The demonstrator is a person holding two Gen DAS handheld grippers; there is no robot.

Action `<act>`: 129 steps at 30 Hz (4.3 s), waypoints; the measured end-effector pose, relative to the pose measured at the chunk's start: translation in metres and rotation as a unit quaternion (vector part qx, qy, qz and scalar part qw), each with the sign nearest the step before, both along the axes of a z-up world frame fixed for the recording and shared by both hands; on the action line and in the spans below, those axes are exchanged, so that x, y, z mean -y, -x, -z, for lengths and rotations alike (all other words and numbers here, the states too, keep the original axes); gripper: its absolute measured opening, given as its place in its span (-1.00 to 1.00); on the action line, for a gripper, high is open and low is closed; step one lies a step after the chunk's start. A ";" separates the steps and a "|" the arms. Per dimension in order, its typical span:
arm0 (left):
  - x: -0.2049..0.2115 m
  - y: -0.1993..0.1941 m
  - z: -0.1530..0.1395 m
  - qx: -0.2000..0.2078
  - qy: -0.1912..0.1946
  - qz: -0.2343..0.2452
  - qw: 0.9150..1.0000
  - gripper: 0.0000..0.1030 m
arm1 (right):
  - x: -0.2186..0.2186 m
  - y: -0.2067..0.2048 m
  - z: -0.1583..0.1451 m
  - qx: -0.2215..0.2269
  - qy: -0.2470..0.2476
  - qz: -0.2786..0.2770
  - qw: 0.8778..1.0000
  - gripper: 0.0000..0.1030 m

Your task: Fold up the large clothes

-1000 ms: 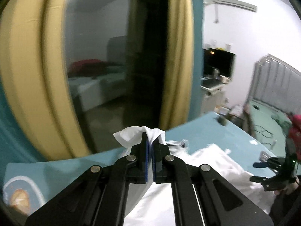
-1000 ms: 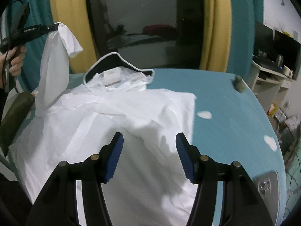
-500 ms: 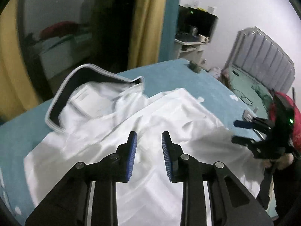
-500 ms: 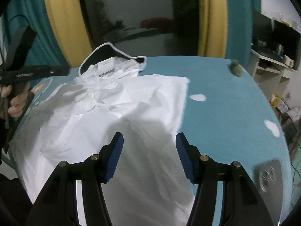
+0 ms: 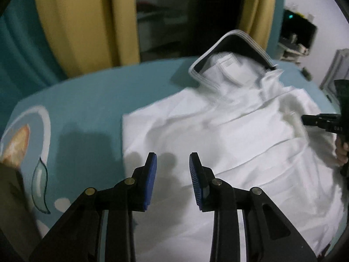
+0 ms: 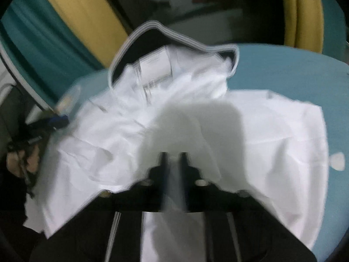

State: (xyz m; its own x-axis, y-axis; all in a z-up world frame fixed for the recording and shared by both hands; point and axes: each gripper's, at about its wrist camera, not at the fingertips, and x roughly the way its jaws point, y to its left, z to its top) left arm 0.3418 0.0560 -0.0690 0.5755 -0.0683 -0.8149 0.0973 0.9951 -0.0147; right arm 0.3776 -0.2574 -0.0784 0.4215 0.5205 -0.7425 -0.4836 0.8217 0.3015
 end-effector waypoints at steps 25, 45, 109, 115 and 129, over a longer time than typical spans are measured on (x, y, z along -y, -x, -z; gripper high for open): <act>0.008 -0.077 -0.035 0.057 -0.014 0.035 0.998 -0.36 | 0.069 -0.058 -0.059 0.068 0.002 0.094 0.993 0.39; 0.055 -0.147 0.015 0.040 -0.056 0.127 0.990 0.05 | -0.012 -0.138 -0.012 0.009 0.060 -0.090 0.994 -0.63; 0.074 -0.012 -0.077 0.164 -0.010 0.156 0.974 -0.12 | -0.053 0.083 0.003 0.379 0.377 -0.195 0.822 -0.61; 0.113 -0.037 -0.027 0.078 0.010 0.205 0.976 -0.08 | -0.028 0.097 -0.025 0.281 0.245 -0.173 0.912 -0.04; 0.146 0.039 0.034 0.010 -0.026 0.307 0.951 -0.98 | -0.093 0.002 -0.062 0.191 0.030 -0.114 0.975 0.40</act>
State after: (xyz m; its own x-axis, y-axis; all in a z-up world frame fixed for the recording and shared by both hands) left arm 0.3032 -0.0896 -0.1026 0.4554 -0.3568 -0.8157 0.6608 0.7495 0.0411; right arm 0.3758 -0.1641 -0.0165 0.5511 0.5936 -0.5865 -0.7234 0.6901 0.0187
